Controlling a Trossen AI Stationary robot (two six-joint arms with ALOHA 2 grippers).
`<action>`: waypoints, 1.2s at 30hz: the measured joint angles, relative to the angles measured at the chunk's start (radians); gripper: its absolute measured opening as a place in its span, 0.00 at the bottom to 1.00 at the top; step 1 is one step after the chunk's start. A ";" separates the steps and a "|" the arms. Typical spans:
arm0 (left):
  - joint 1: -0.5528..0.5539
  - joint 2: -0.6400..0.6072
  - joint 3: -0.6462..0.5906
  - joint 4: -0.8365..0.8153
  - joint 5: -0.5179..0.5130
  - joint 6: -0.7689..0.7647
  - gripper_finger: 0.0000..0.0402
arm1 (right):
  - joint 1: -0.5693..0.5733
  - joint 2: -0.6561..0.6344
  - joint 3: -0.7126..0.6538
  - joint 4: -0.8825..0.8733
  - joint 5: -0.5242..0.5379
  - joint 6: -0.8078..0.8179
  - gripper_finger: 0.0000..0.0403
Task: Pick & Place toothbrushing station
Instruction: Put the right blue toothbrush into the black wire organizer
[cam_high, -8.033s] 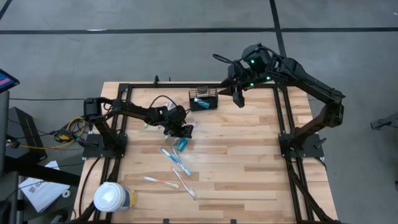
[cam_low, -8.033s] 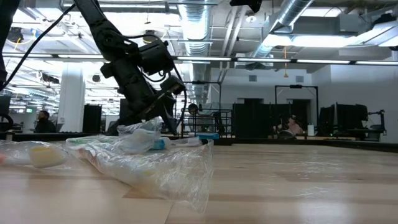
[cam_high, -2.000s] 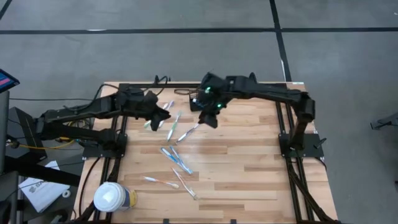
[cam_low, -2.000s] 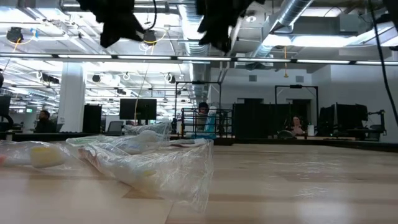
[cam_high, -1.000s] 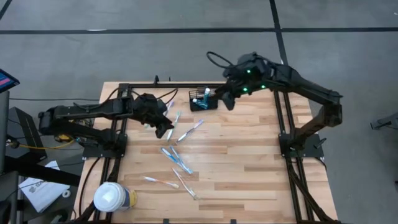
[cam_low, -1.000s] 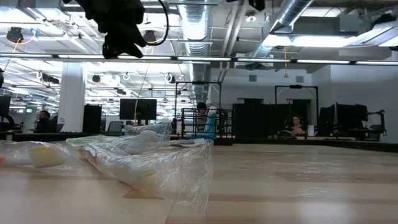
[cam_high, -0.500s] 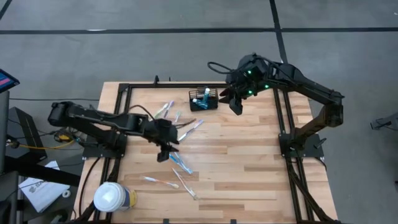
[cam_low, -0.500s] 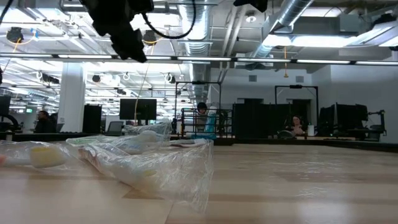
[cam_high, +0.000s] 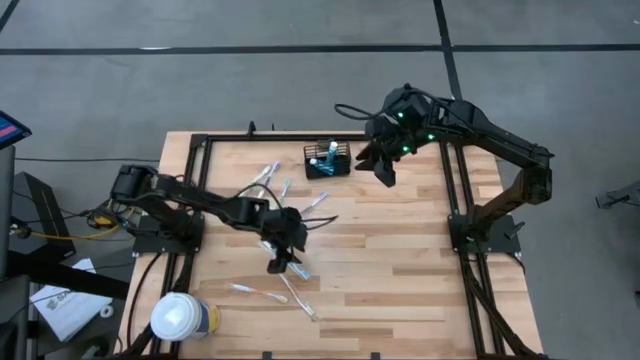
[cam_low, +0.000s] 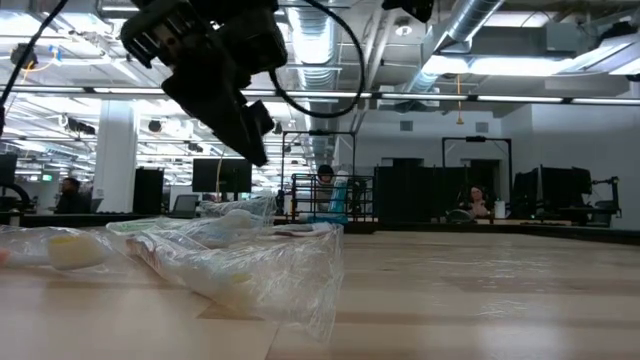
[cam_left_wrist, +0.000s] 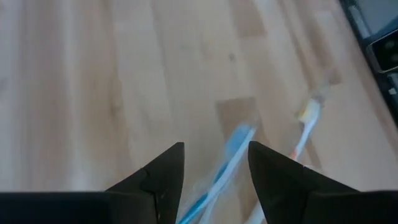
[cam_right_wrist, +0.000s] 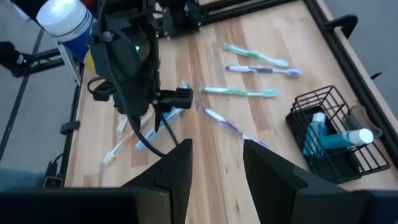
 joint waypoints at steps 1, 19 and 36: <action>-0.005 0.009 0.000 0.019 0.003 0.001 0.42 | 0.000 0.000 0.000 -0.005 -0.001 -0.004 0.33; -0.036 0.093 0.000 0.096 0.064 0.001 0.41 | -0.004 0.000 0.000 -0.005 -0.004 -0.052 0.33; -0.036 0.154 0.000 0.133 0.098 0.001 0.41 | -0.004 0.001 0.000 -0.005 -0.009 -0.064 0.33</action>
